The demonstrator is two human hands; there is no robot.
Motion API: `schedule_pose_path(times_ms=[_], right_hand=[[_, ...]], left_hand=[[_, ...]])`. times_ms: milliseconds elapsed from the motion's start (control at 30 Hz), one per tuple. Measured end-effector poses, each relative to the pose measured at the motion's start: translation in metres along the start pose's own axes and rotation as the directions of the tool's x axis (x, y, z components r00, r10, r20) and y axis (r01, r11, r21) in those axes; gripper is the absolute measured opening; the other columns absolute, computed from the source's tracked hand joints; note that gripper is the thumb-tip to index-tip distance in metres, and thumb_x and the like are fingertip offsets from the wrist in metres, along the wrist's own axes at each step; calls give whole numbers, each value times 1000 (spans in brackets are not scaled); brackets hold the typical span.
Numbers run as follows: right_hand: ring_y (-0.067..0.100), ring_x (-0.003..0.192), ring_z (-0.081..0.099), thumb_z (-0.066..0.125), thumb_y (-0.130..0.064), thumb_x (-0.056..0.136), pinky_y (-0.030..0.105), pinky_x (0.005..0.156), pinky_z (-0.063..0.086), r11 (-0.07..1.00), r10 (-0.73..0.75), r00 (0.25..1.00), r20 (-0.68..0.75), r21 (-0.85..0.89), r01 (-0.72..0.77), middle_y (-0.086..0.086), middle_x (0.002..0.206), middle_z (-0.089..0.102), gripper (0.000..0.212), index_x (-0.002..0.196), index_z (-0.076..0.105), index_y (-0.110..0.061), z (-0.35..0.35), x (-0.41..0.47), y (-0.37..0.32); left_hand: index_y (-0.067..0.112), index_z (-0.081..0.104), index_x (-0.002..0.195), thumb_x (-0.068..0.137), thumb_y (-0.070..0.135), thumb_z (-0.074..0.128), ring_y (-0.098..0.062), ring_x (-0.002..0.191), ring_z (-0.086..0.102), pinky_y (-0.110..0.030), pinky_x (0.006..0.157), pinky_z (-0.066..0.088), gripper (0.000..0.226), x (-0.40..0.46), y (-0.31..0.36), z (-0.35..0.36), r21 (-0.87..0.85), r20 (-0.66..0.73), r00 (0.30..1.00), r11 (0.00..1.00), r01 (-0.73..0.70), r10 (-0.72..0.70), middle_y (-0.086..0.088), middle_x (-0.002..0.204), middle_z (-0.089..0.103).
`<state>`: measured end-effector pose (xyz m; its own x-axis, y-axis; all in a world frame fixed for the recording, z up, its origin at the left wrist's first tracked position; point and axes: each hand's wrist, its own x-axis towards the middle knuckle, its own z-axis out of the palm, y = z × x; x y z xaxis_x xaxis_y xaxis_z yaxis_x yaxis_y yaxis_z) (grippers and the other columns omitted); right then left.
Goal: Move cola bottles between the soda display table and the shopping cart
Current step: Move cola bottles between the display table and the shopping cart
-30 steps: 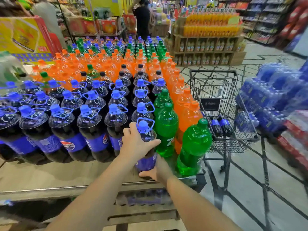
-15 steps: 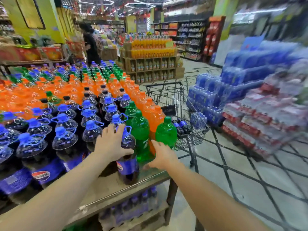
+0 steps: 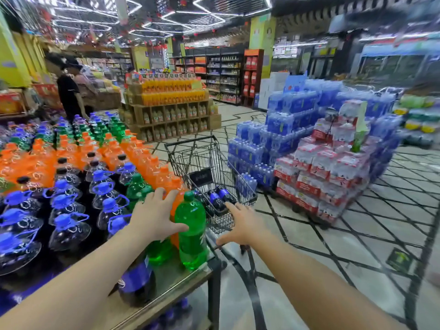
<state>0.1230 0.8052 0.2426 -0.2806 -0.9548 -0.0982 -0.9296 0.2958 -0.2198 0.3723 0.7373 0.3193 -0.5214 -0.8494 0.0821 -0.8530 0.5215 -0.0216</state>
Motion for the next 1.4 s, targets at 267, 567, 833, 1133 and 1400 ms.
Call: schedule_pose_path(times_ms=[267,567,833,1133,1400], right_hand=[[33,157,14,81,-78,61,59,119,32,998,-25,999,29,52,24,4,170,18,130,162,8,-40,-23,58,95],[30,155,21,79,-84,55,55,117,38,996,-81,994,71,31,79,2,169,22,137,163,7,-39,-40,140,204],[31,153,24,76,-88,52,54,118,36,993,-119,988,102,25,117,2,167,25,138,161,5,-43,-39,220,262],[29,154,21,79,-83,57,53,120,34,992,-129,976,177,4,130,2,169,20,137,163,4,-39,-39,335,288],[31,157,16,81,-77,61,55,122,31,991,-127,969,213,-13,133,5,171,14,133,163,4,-37,-45,484,277]], left_hand=[[35,26,161,74,88,64,-34,145,40,-52,108,48,109,78,85,7,13,58,998,1000,-10,9,-10,159,35],[35,25,162,75,89,63,-31,143,43,-49,104,50,110,164,156,29,19,146,985,996,92,-94,-7,159,37],[34,18,166,79,85,64,-32,148,37,-51,110,48,111,241,188,55,10,280,944,983,181,-176,-8,162,32],[36,18,165,78,88,61,-30,146,40,-50,107,49,111,381,180,99,14,337,928,986,167,-162,-8,161,35],[34,19,166,77,89,60,-31,138,47,-50,104,52,112,519,129,134,-1,375,908,979,203,-188,-8,152,42]])
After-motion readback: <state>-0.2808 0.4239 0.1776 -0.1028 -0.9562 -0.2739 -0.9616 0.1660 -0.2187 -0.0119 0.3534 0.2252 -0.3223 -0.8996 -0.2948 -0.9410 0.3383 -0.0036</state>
